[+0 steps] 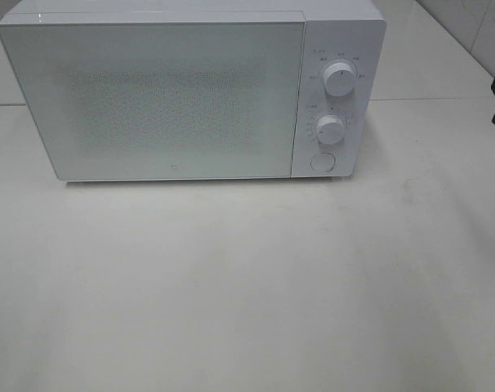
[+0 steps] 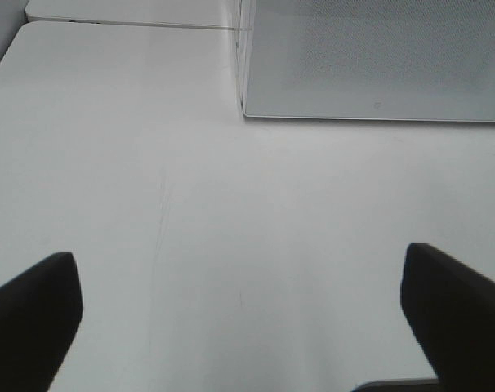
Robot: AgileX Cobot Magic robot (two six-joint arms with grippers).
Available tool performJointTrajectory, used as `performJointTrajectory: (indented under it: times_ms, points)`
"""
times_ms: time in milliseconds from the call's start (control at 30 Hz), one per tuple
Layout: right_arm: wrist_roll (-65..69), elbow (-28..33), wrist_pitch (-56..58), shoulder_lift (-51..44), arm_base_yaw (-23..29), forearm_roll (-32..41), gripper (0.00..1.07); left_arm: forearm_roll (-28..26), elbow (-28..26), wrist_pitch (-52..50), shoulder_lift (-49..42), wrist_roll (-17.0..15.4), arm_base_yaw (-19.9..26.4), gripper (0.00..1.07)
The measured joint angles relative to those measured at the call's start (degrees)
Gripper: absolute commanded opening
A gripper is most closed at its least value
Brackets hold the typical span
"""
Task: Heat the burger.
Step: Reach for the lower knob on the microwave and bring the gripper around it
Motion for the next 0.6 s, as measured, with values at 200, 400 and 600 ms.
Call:
performJointTrajectory:
  times_ms: [200,400,600]
  points:
    - [-6.5,1.0,-7.5,4.9,5.2,8.5,0.75,0.0,0.0,0.0,0.0,0.0,0.0,0.98]
    - [-14.5,1.1,-14.7,12.2,15.4,19.4,0.75,0.0,0.0,0.0,0.0,0.0,0.0,0.98]
    - [-17.8,0.9,-23.7,20.9,26.0,30.9,0.75,0.0,0.0,0.0,0.0,0.0,0.0,0.98]
